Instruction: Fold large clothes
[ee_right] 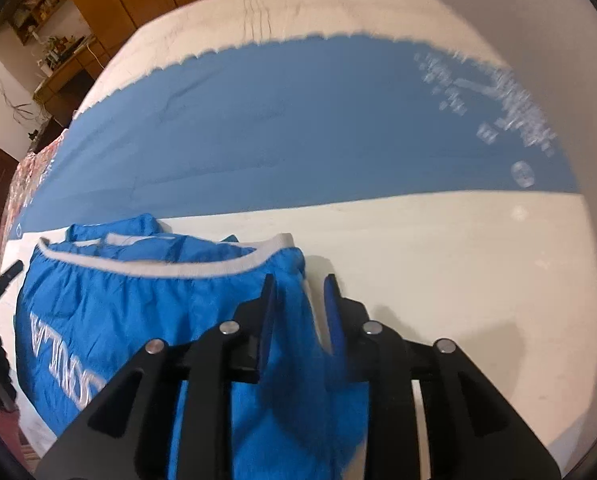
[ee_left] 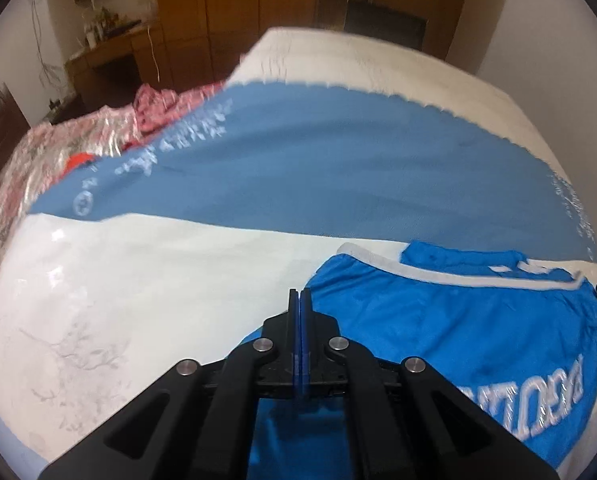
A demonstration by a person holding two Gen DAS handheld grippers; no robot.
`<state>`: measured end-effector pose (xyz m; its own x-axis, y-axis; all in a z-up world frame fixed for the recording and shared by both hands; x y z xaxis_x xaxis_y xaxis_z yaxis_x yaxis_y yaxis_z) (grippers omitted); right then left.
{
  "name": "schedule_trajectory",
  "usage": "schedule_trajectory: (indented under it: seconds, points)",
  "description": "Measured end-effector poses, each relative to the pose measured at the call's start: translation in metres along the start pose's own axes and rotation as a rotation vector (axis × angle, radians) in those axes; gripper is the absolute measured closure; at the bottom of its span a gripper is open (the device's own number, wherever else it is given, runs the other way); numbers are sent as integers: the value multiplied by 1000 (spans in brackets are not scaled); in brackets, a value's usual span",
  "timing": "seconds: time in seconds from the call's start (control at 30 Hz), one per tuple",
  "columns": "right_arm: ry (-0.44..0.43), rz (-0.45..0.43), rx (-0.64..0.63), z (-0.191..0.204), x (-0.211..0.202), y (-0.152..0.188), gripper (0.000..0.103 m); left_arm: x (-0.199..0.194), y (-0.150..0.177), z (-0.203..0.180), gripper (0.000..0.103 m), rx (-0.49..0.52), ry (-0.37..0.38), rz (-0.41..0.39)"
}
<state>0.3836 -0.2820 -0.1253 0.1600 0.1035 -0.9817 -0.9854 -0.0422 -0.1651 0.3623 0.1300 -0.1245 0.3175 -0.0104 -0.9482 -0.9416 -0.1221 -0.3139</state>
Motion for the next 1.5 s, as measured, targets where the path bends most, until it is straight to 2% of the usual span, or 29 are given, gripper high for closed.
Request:
schedule_trajectory:
  seconds: [0.1, 0.23, 0.3, 0.4, 0.5, 0.57, 0.73, 0.83, 0.9, 0.97, 1.1, 1.17, 1.3, 1.37, 1.4, 1.43, 1.47, 1.5]
  points:
    - [-78, 15, -53, 19, -10, 26, 78, -14, 21, -9, 103, 36, 26, -5]
    - [-76, 49, -110, 40, 7, 58, 78, -11, 49, -21, 103, 91, -5, 0]
    - [-62, 69, -102, 42, 21, 60, 78, 2, 56, -23, 103, 102, -32, 19]
    - [-67, 117, -65, 36, 49, 59, 79, 25, 60, -20, 102, 95, -29, 61]
    - [-64, 115, -61, 36, 64, 57, 80, 33, 63, -20, 101, 102, -36, 62]
    - [-29, 109, -68, 40, 67, 57, 80, 38, 62, -21, 101, 104, -48, 65]
    - [-21, 91, -44, 41, 44, 64, 79, 24, 65, -19, 102, 51, -44, 77]
    - [-43, 36, -78, 47, 13, 85, 76, -4, 76, -18, 101, 52, -40, 26]
    - [-61, 33, -109, 53, 1, 103, 76, -18, 87, -21, 101, 77, -37, 2]
    - [-50, 57, -118, 57, 5, 118, 76, -20, 97, -24, 101, 97, -19, 11]
    - [-14, 123, -98, 53, 39, 132, 80, 4, 110, -23, 101, 105, -40, 56]
    - [-47, 129, -79, 51, 53, 130, 80, 10, 111, -22, 101, 110, -56, 45]
    - [-46, 132, -72, 49, 46, 125, 80, 3, 108, -19, 101, 82, -34, 72]
    - [-74, 110, -64, 43, 31, 126, 75, -9, 108, -6, 99, 42, 3, 78]
    - [-88, 98, -54, 41, 24, 126, 71, -15, 110, 1, 92, 26, 12, 75]
    - [-106, 80, -35, 32, 15, 127, 63, -24, 110, 13, 77, 5, 18, 67]
    - [-117, 68, -23, 25, 8, 128, 61, -29, 110, 19, 66, -4, 18, 63]
    - [-131, 53, -5, 16, 0, 128, 59, -35, 110, 31, 42, -21, -8, 57]
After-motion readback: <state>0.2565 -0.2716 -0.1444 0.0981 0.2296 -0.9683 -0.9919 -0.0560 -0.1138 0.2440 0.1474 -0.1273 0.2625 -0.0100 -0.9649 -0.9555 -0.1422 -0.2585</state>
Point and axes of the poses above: each gripper's, at about its wrist camera, not at the fingertips, and x roughly the way its jaws point, z to its left, y to its underside, the point moved 4 cm from there along x, roughly the way its jaws point, and after that the axes turned 12 degrees about z, right-handed, at the moved point
